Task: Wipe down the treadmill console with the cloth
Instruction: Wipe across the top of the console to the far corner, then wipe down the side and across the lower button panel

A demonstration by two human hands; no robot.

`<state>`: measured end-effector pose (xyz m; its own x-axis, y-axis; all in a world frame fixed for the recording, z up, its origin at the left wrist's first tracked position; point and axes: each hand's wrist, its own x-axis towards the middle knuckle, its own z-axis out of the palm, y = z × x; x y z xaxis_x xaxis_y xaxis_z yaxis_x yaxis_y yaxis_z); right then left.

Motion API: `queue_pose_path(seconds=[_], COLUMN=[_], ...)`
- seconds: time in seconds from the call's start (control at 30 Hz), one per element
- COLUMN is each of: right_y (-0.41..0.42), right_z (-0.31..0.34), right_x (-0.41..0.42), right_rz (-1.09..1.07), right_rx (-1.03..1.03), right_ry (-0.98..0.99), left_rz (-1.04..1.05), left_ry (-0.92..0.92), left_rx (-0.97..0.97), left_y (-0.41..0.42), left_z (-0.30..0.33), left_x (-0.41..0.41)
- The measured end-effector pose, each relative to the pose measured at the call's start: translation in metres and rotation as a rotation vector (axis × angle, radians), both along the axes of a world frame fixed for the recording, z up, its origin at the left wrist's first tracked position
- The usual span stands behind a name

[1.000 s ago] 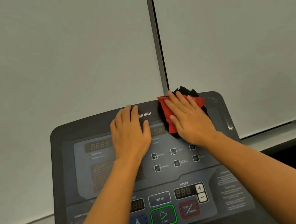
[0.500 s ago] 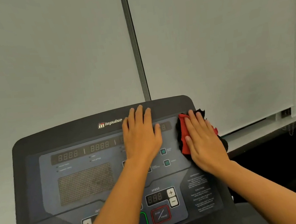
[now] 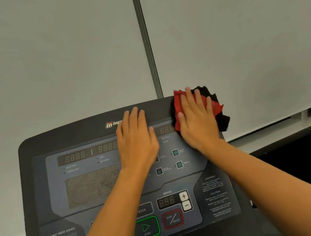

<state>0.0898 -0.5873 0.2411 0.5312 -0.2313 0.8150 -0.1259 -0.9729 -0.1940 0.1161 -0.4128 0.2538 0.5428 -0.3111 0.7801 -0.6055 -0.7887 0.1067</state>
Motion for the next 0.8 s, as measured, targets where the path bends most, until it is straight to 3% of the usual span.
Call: queue_pose_path(seconds=[0.13,0.23,0.33,0.4,0.5,0.6,0.8], right_y=[0.077,0.044,0.001,0.016,0.047,0.01,-0.016], right_z=[-0.014,-0.013,0.003,0.009,0.001,-0.009,-0.007], right_x=[0.016,0.01,0.009,0.018,0.023,0.002,-0.006], right_rz=[0.202,0.287,0.114,-0.001,0.109,0.226,0.145], right_rx=[-0.215,-0.348,-0.146,-0.045,-0.152,-0.289,-0.106], right_ry=[0.033,0.055,0.017,-0.026,-0.007,0.073,0.055], left_rz=[0.047,0.038,0.077,0.088,0.09,0.095,0.053], left_ry=[0.018,0.005,0.006,-0.002,-0.008,0.005,-0.008], left_rx=[-0.049,-0.025,-0.046,-0.023,-0.009,-0.064,-0.026], left_y=[0.017,0.026,0.046,0.053,0.051,0.043,0.02], left_z=[0.004,0.002,-0.002,-0.004,-0.003,-0.002,-0.015], left_x=[0.007,0.008,0.012,0.013,0.013,0.012,-0.001])
